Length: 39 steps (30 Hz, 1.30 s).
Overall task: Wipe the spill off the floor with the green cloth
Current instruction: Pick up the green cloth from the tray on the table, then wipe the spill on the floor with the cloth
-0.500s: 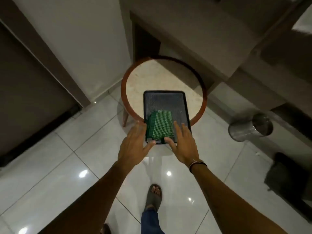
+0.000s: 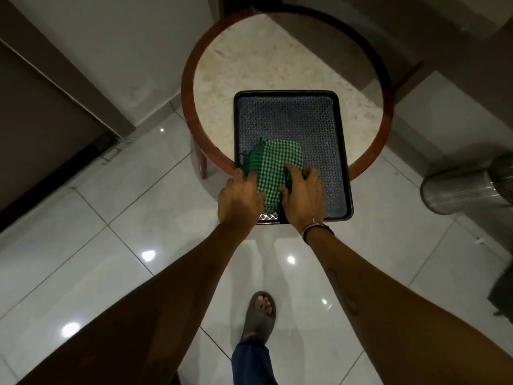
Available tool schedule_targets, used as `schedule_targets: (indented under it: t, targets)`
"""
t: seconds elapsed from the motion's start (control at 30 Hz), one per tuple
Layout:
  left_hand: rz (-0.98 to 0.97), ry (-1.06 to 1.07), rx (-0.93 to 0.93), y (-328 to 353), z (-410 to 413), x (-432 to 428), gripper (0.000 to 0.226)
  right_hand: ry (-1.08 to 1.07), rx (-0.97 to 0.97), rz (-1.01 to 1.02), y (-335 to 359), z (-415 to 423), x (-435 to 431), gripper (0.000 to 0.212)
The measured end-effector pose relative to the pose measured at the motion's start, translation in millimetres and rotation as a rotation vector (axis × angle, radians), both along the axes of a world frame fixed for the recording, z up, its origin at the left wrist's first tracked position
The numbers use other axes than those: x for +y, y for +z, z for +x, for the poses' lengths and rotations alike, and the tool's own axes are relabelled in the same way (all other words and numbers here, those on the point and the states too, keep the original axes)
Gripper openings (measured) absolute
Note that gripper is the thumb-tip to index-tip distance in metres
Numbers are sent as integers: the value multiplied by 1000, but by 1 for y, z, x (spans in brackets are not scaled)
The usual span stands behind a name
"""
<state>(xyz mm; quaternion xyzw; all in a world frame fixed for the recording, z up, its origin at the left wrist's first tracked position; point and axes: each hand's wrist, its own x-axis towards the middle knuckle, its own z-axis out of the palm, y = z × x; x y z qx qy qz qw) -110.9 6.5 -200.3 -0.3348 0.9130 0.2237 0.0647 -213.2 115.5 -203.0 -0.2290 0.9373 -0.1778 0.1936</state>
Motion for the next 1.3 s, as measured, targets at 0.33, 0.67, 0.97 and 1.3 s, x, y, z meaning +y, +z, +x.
schedule_targets:
  t: [0.33, 0.67, 0.97, 1.3]
  targets:
    - [745, 574, 374, 54, 26, -20, 27, -376, -470, -672, 84, 29, 10, 55]
    - [1263, 928, 456, 116, 240, 9, 38, -281, -547, -616, 131, 249, 55, 60]
    - [1267, 875, 163, 32, 423, 37, 32, -368, -705, -401, 47, 417, 96, 53]
    - [1126, 941, -30, -160, 531, 109, 28, -373, -889, -128, -135, 493, 145, 57]
